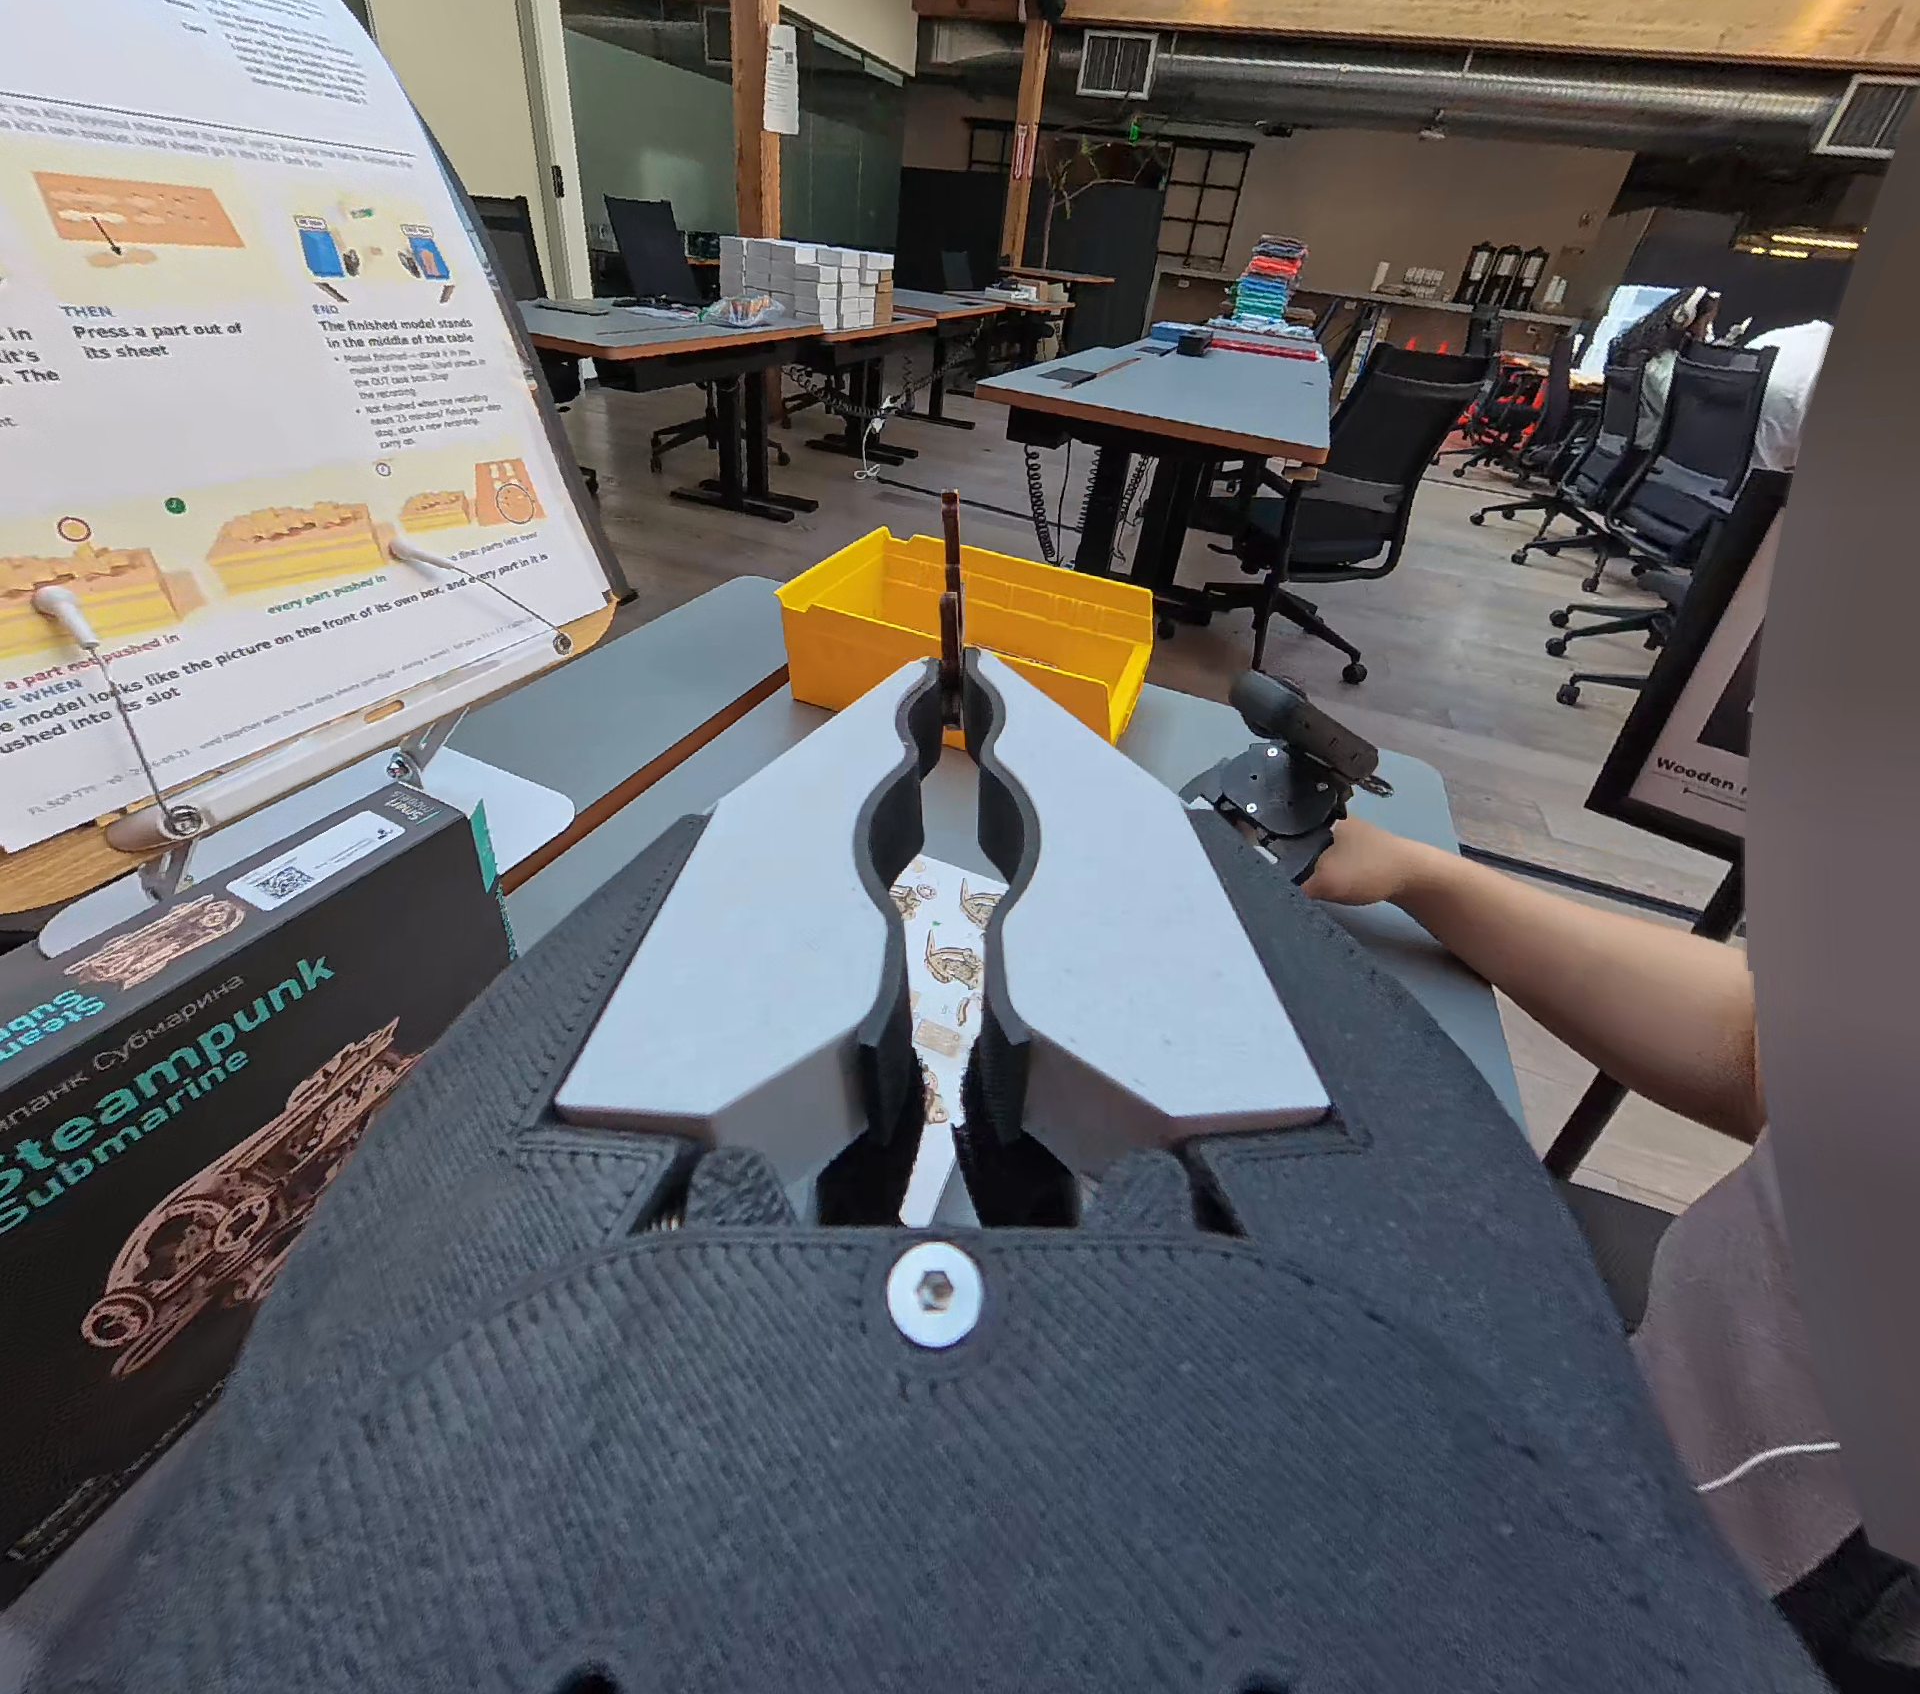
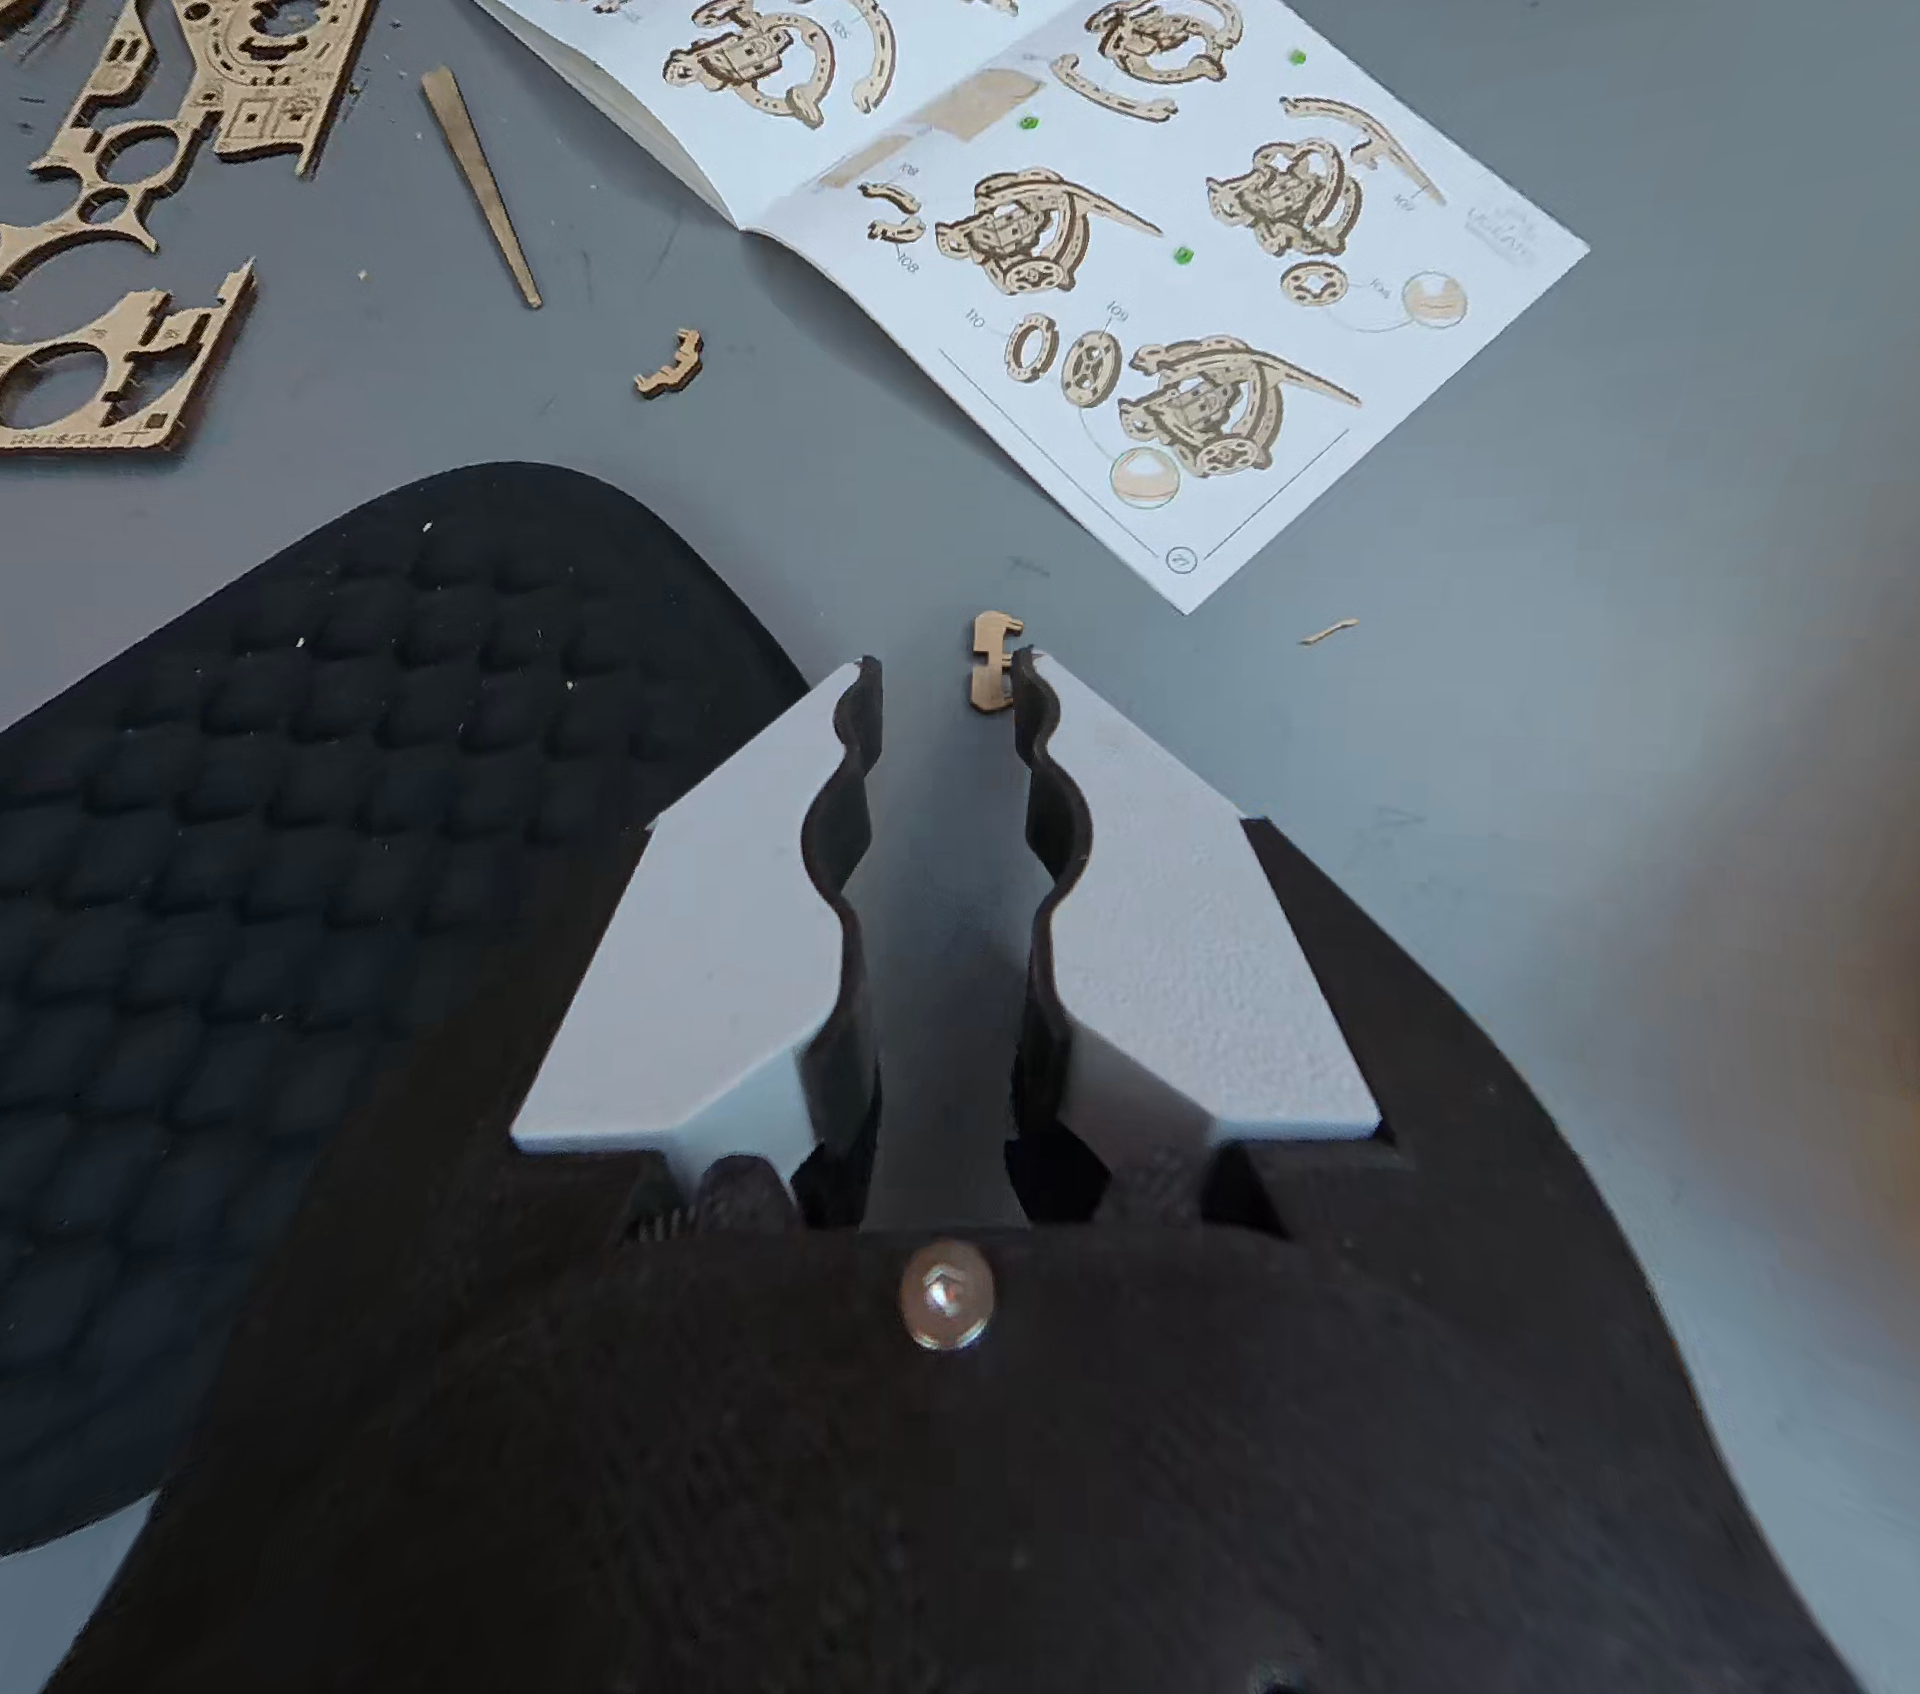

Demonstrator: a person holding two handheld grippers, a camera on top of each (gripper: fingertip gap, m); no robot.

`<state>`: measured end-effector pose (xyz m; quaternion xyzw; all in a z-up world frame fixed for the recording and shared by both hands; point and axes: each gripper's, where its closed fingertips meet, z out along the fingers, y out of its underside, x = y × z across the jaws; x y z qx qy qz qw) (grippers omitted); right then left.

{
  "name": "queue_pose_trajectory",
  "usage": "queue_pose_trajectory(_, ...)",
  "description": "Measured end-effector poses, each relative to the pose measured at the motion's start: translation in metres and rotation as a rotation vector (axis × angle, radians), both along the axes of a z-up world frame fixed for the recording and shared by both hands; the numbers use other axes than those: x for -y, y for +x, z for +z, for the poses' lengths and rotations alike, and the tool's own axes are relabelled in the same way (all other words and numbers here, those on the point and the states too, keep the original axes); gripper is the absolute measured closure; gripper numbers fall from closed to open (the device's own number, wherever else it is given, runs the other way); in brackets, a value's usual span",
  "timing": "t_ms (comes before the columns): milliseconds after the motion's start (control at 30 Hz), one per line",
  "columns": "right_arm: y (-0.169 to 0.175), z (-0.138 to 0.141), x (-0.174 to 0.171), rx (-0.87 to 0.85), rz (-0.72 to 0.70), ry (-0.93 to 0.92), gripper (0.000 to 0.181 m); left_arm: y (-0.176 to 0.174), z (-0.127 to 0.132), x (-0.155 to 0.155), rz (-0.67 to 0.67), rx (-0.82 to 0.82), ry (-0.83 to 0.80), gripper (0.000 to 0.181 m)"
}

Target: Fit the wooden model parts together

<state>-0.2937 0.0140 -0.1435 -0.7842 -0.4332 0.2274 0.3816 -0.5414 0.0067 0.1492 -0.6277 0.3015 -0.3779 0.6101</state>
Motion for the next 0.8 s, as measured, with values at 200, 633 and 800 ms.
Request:
queue_pose_trajectory(200,0.000,-0.004,-0.004,0.038,-0.017,-0.005,0.156,-0.001,0.007,0.010,-0.047,0.040,0.000,0.181)
queue_pose_trajectory(633,0.009,-0.005,-0.007,0.003,-0.072,-0.063,0.172,-0.008,0.005,0.009,-0.047,0.046,-0.017,0.181)
queue_pose_trajectory(800,0.009,-0.005,-0.008,0.021,-0.068,-0.031,0.173,-0.007,-0.016,-0.009,0.023,-0.032,-0.053,0.181)
